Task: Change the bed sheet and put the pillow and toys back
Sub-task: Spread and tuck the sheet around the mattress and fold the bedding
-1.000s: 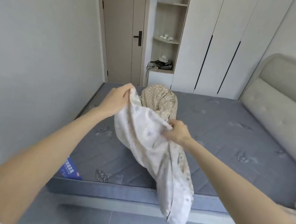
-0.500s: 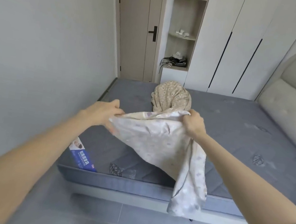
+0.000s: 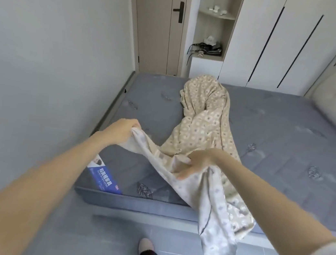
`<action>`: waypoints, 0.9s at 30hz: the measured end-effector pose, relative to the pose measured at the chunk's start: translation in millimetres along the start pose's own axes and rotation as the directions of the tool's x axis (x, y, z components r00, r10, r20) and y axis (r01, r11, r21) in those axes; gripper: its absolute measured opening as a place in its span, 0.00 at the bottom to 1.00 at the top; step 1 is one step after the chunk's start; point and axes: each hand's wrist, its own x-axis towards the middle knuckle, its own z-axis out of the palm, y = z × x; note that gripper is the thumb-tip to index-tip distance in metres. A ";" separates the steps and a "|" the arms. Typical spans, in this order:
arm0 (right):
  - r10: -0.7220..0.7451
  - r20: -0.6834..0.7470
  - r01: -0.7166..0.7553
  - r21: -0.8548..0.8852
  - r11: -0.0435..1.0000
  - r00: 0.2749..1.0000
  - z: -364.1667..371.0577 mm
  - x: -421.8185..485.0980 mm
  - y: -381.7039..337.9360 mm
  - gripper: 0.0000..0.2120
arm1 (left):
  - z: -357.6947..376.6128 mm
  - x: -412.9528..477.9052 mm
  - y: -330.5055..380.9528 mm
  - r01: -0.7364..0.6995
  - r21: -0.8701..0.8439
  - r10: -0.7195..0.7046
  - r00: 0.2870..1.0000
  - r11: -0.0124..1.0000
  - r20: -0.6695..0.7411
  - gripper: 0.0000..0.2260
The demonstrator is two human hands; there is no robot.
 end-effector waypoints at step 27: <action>0.571 -0.309 -0.215 0.709 0.671 0.761 -110.2 175.3 -30.7 0.11 | -21.9 303.2 -86.7 -0.339 -0.085 0.338 0.814 0.937 0.473 0.07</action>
